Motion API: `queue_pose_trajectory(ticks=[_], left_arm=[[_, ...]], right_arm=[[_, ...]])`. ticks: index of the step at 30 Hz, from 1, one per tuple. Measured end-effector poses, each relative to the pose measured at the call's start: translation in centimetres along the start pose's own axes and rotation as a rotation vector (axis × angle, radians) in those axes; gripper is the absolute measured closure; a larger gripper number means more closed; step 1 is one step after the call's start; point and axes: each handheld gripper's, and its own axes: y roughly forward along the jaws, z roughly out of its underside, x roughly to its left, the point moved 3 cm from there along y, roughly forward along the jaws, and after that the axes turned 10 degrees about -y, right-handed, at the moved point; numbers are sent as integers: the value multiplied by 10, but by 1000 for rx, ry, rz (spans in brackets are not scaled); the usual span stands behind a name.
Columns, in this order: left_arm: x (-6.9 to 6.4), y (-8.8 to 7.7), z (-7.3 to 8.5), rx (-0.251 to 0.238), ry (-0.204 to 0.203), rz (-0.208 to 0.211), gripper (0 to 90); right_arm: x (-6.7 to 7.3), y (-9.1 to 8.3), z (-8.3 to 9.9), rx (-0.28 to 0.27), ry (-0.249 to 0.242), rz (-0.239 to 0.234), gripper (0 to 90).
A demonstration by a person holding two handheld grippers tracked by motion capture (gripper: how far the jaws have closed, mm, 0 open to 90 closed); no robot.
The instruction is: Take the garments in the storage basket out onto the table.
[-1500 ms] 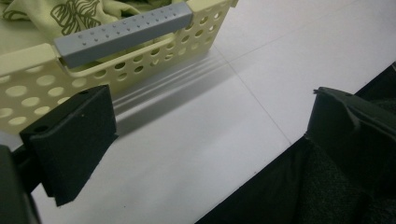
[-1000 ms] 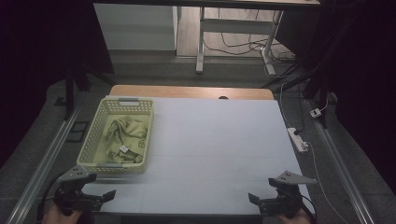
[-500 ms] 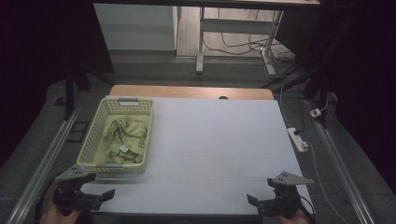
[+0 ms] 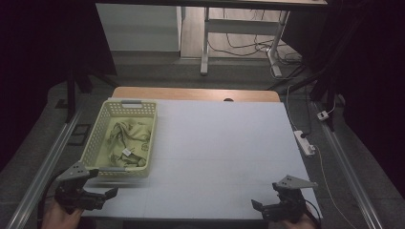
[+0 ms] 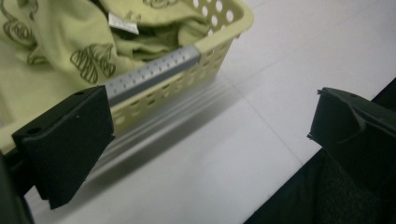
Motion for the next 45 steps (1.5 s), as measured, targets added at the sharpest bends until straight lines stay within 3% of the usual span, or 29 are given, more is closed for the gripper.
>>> queue_pose_trajectory(ticks=[6, 11, 19, 34, 45], left_arm=[[5, 4, -8, -8, 11, -4, 0], [11, 9, -18, -45, 12, 4, 0], [17, 18, -30, -51, 6, -19, 0], [38, 43, -60, -5, -27, -87, 0], [56, 55, -73, 30, -56, -142, 0]], right_arm=[[0, 1, 0, 10, -7, -3, 0], [1, 2, 0, 20, -10, -5, 0], [1, 3, 0, 28, -14, -5, 0], [2, 5, 0, 49, -24, -8, 0], [4, 6, -1, 63, -36, -10, 0]])
